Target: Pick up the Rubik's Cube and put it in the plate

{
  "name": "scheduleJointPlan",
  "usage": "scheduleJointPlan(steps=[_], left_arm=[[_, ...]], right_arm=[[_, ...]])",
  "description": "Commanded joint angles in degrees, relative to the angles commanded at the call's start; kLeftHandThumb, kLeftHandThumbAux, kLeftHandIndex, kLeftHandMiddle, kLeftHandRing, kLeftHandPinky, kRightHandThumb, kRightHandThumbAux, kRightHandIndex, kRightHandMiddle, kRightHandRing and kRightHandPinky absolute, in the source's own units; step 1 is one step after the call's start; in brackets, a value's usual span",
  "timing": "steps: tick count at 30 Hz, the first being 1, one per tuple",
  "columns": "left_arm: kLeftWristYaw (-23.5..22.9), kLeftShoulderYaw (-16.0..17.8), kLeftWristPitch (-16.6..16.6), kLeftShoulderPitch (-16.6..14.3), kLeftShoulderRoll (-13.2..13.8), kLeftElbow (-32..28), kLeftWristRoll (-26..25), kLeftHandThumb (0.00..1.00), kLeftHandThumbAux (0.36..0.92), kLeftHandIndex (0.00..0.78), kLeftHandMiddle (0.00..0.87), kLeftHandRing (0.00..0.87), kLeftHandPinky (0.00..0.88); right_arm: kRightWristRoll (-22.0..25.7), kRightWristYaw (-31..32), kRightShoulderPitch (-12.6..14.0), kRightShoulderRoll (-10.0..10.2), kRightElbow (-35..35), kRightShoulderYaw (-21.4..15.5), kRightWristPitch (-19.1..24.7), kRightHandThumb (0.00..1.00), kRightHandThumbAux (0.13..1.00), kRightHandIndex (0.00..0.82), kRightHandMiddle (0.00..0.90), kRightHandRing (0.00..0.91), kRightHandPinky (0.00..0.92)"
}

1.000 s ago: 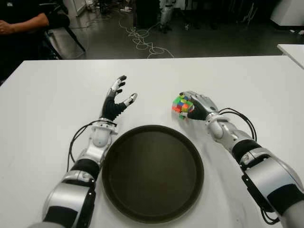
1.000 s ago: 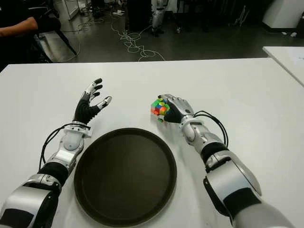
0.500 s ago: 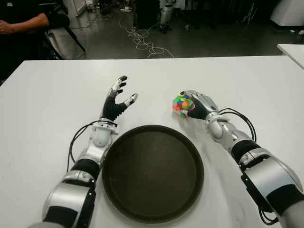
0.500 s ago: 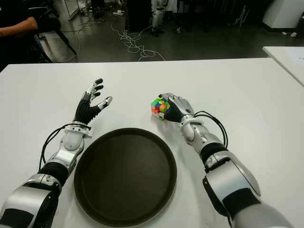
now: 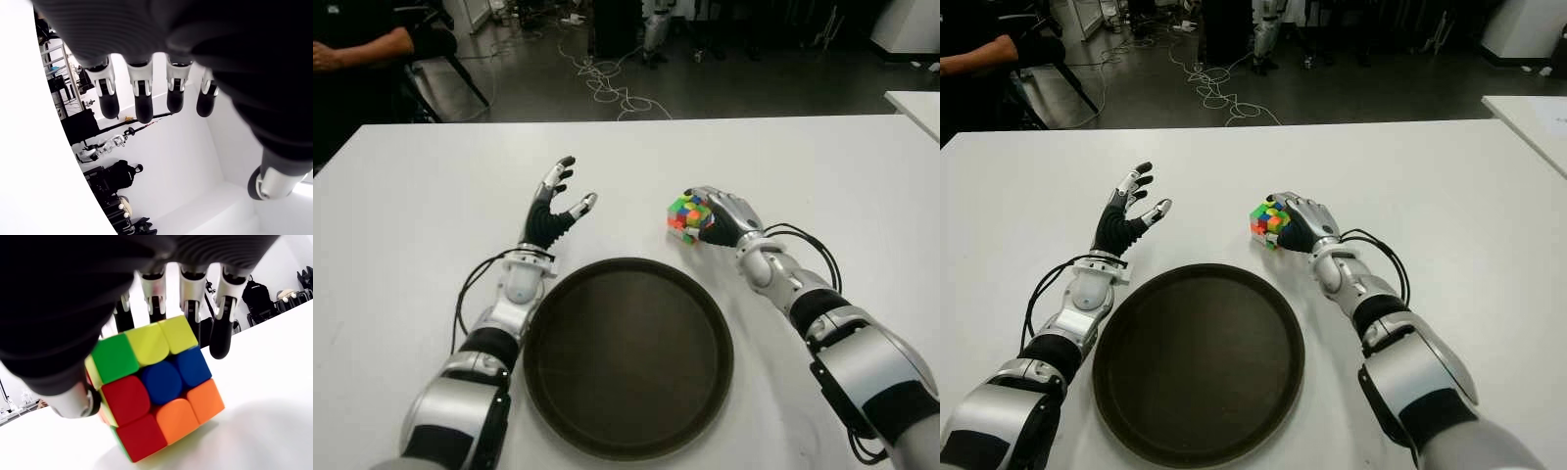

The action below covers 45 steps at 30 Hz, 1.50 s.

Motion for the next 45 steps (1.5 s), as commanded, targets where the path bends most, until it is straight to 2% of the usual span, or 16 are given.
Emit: scheduleJointPlan(steps=[9,23,31,35,38,44,45], left_arm=[[-0.2,-0.1,0.7,-0.2,0.0,0.2,0.1,0.060,0.549,0.074,0.084,0.092,0.129],[-0.6,0.3,0.4,0.0,-0.4,-0.1,-0.8,0.070,0.532,0.076,0.083,0.097,0.137],[-0.6,0.4,0.6,0.2,-0.4,-0.3,-0.9,0.052,0.540,0.069,0.071,0.079,0.103],[-0.6,0.3,0.5,0.2,-0.3,-0.3,-0.7,0.046,0.557,0.068,0.071,0.073,0.091],[-0.5,0.3,0.3,0.2,-0.2,-0.4,-0.6,0.048,0.573,0.074,0.078,0.074,0.085],[-0.2,0.1,0.1,0.2,-0.1,-0.5,-0.3,0.052,0.579,0.079,0.082,0.076,0.083],[-0.2,0.1,0.1,0.2,-0.1,-0.5,-0.2,0.049,0.569,0.086,0.088,0.084,0.103]], right_arm=[[0.0,-0.5,0.1,-0.2,-0.4,0.3,0.1,0.375,0.666,0.203,0.303,0.347,0.400],[0.6,-1.4,0.4,-0.1,-0.6,-0.1,-0.7,0.408,0.656,0.208,0.304,0.356,0.415],[0.4,-2.2,0.5,-0.1,-0.8,0.0,-1.0,0.407,0.658,0.205,0.309,0.358,0.410],[0.4,-3.0,0.6,0.0,-0.9,0.0,-1.1,0.476,0.656,0.217,0.318,0.366,0.421],[0.4,-3.8,0.7,0.0,-1.0,-0.1,-1.3,0.574,0.643,0.237,0.328,0.371,0.420],[0.5,-5.1,0.8,0.0,-1.2,-0.2,-1.7,0.643,0.632,0.261,0.345,0.378,0.424],[0.5,-5.4,0.8,0.0,-1.2,-0.2,-1.8,0.736,0.658,0.325,0.403,0.395,0.440]])
